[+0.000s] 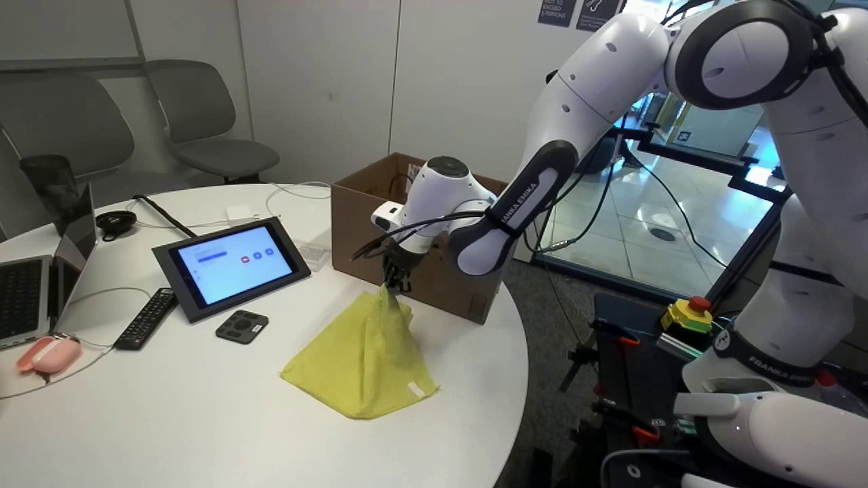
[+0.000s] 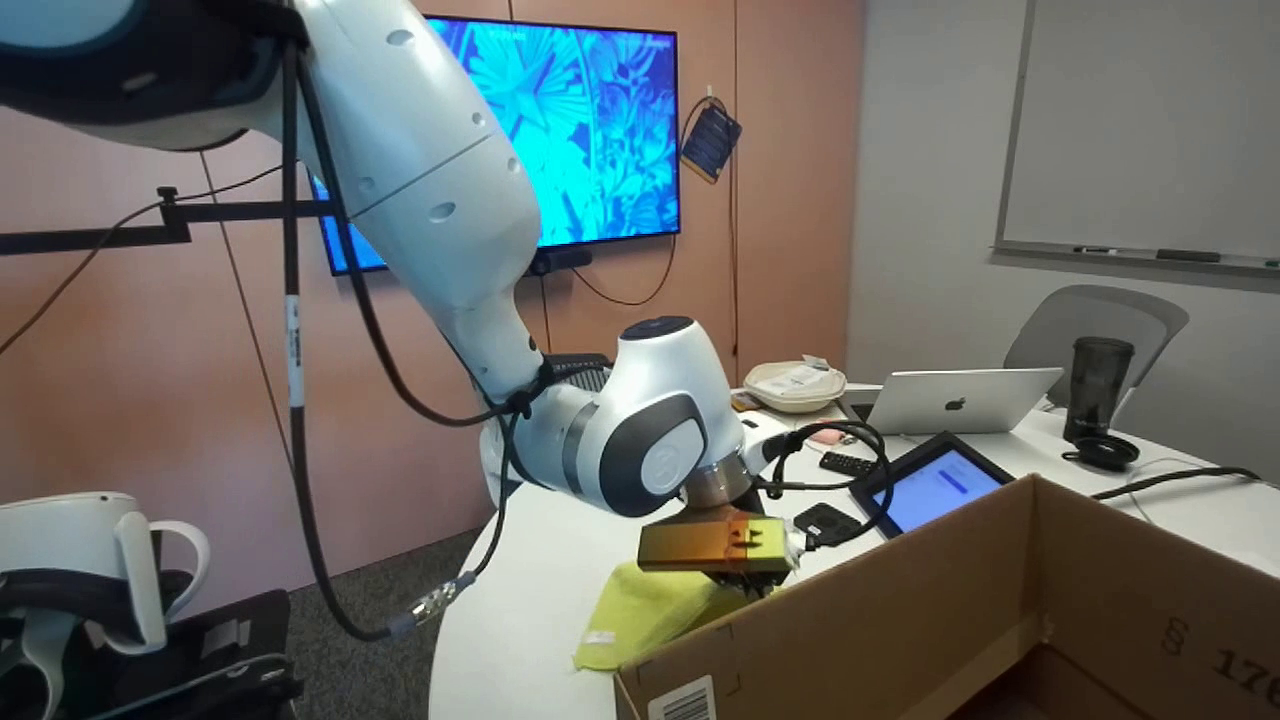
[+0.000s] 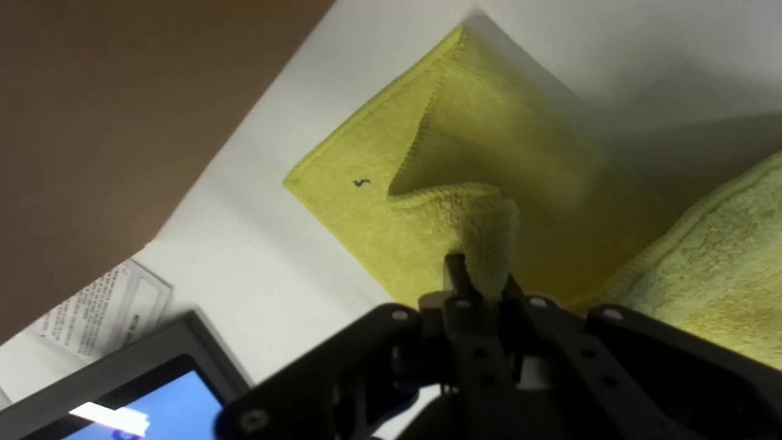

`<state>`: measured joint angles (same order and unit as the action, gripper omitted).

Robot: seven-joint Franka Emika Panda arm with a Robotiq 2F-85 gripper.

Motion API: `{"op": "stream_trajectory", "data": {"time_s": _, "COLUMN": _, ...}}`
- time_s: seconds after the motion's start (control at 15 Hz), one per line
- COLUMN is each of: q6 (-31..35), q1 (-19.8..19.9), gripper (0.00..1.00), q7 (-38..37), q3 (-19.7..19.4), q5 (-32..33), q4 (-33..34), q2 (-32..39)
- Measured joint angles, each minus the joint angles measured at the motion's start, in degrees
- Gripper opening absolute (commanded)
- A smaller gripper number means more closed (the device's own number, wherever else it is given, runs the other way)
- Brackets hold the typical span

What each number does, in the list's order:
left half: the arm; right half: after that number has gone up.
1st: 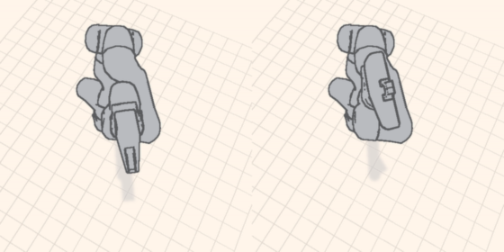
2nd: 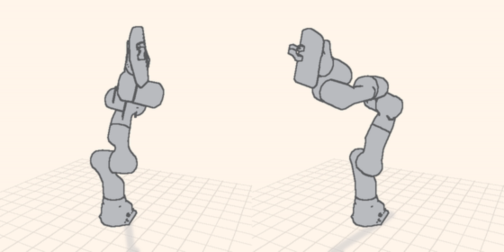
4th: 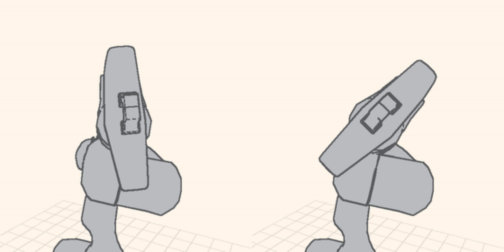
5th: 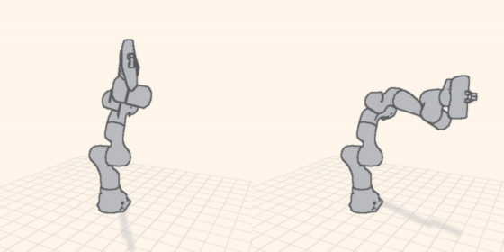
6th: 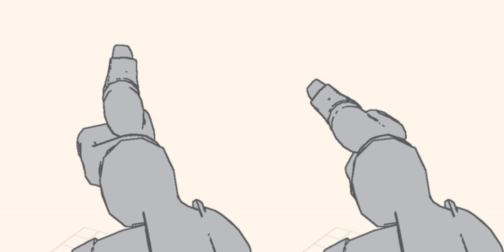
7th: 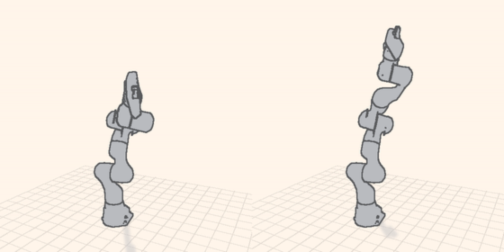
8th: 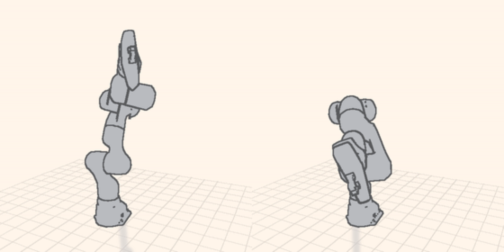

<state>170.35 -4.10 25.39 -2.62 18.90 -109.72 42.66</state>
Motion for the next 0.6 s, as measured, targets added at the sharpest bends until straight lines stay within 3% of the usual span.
{"op": "stream_trajectory", "data": {"time_s": 0.2, "q6": -0.5, "q1": -7.03, "gripper": 0.04, "q7": -9.66, "q3": -6.06, "q5": 0.17, "q4": 4.65, "q2": 3.55}}
{"op": "stream_trajectory", "data": {"time_s": 0.53, "q6": -3.92, "q1": -22.77, "gripper": 0.07, "q7": -28.43, "q3": -20.9, "q5": 0.8, "q4": 13.7, "q2": 14.43}}
{"op": "stream_trajectory", "data": {"time_s": 0.6, "q6": -5.76, "q1": -25.2, "gripper": 0.3, "q7": -31.75, "q3": -23.02, "q5": 0.8, "q4": 15.5, "q2": 16.75}}
